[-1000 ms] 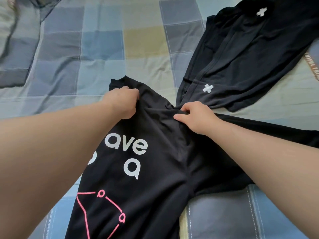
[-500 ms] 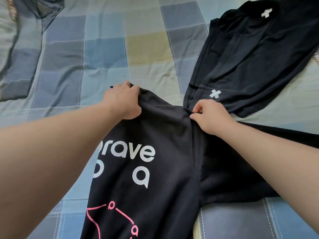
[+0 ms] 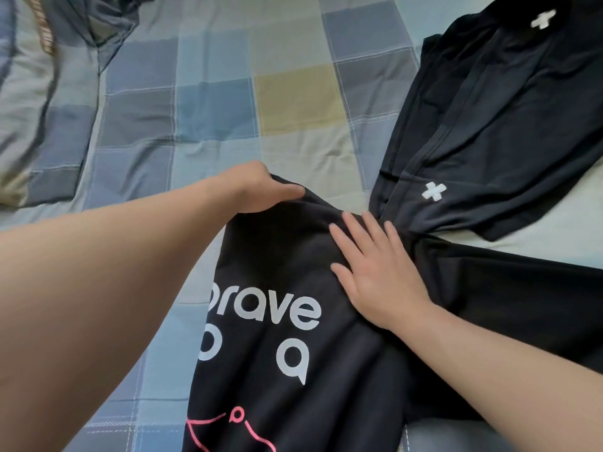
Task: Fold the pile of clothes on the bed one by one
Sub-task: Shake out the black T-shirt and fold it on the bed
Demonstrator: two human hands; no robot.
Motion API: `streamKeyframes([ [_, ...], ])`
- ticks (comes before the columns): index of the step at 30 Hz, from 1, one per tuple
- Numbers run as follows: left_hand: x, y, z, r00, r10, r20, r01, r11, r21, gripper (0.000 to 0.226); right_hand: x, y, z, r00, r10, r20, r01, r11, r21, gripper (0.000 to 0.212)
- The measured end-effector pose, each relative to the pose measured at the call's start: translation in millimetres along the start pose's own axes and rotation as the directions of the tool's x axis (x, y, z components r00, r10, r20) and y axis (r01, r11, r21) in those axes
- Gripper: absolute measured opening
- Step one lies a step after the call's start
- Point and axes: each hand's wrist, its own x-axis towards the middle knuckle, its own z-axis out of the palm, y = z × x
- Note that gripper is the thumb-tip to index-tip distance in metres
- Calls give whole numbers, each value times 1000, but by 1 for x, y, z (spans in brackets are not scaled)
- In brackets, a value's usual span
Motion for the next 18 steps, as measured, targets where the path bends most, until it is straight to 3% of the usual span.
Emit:
streamKeyframes([
  [4,11,2,2,990,110,-88,-106,993,49,17,-3,8,18,999,39,-28,-37,997,60,63],
  [7,17,3,13,954,116,-276,-157,978,-134,8,-3,7,17,996,56,-64,-52,996,77,70],
  [9,20,2,28,913,111,-392,-177,975,-136,7,-2,7,18,995,69,-73,-62,994,90,72],
  [11,23,3,47,858,137,-495,-172,985,-26,17,-1,9,19,995,76,-61,-71,994,79,73],
  [14,10,7,62,685,260,-681,-257,960,108,29,0,7,20,995,76,-62,-71,995,72,73],
  [16,-4,4,81,615,462,-639,-398,881,253,28,1,8,20,995,80,-58,-77,995,59,73],
  [17,-9,-2,92,641,529,-556,-427,848,314,33,2,8,19,995,80,-63,-77,995,55,73],
  [18,-13,-9,103,715,540,-445,-425,840,337,43,1,9,20,994,79,-70,-75,996,54,73],
])
